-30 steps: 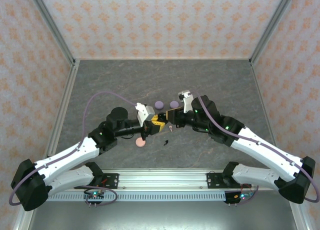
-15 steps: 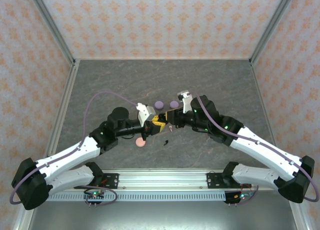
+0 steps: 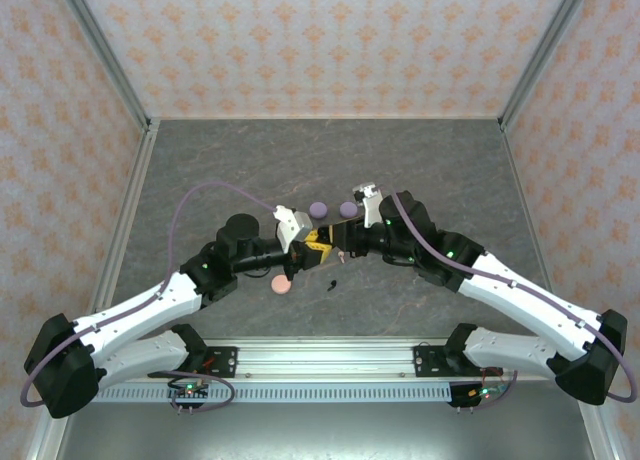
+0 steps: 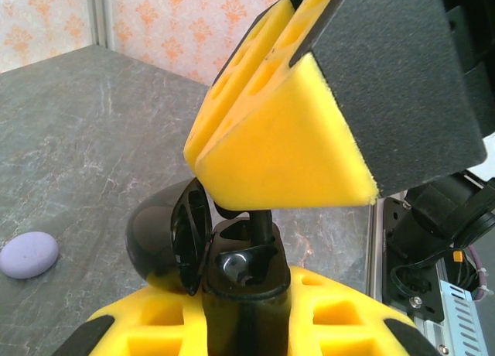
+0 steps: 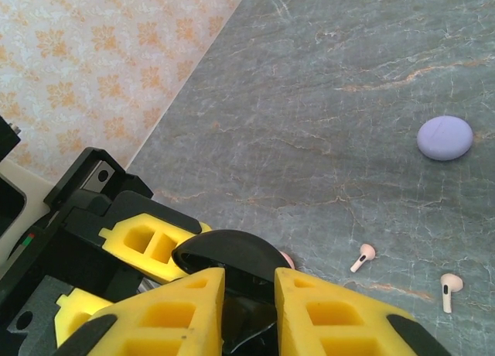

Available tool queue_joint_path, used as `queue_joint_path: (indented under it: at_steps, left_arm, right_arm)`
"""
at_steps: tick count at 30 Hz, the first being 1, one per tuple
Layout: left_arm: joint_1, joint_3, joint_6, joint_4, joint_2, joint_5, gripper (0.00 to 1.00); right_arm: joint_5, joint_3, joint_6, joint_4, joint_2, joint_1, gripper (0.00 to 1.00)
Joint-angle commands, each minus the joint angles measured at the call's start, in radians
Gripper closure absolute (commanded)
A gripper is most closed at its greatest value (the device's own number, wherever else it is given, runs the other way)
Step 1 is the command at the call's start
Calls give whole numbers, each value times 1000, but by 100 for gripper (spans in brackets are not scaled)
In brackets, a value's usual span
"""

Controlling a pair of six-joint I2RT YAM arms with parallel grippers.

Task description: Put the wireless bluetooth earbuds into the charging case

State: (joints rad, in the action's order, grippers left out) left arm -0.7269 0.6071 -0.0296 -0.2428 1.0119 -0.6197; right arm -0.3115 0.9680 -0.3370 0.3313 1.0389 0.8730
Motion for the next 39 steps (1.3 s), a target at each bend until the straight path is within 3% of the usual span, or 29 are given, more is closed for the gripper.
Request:
queue_joint_path:
  at_steps: [1,6,11,18,23,29,39]
  left_arm:
    - [-4,35,-9,-50,2,9,100]
    - [-5,33,-9,-46,-1,9,100]
    - [-5,26,-3,-27,-20,29,100]
    - [-5,-39,-8,49,-117,160,100]
    - [-5,-120,-25,116,-269,245,100]
    - [-5,-163,-25,181,-423,304,100]
    - [-5,-179,-22,194,-458,314,100]
  right_arm:
    - [-2,-10,4,14,13,7,75]
    - [49,33,34,49,-20,7,59]
    - [201,98,97,157,-82,7,48]
    - [360,82,40,366,-60,7,48]
    - [326,-5,-49,398,21,7,49]
    - [169,-132,-159,218,188,7,53]
    - [151,-96,-173,64,449,83,52]
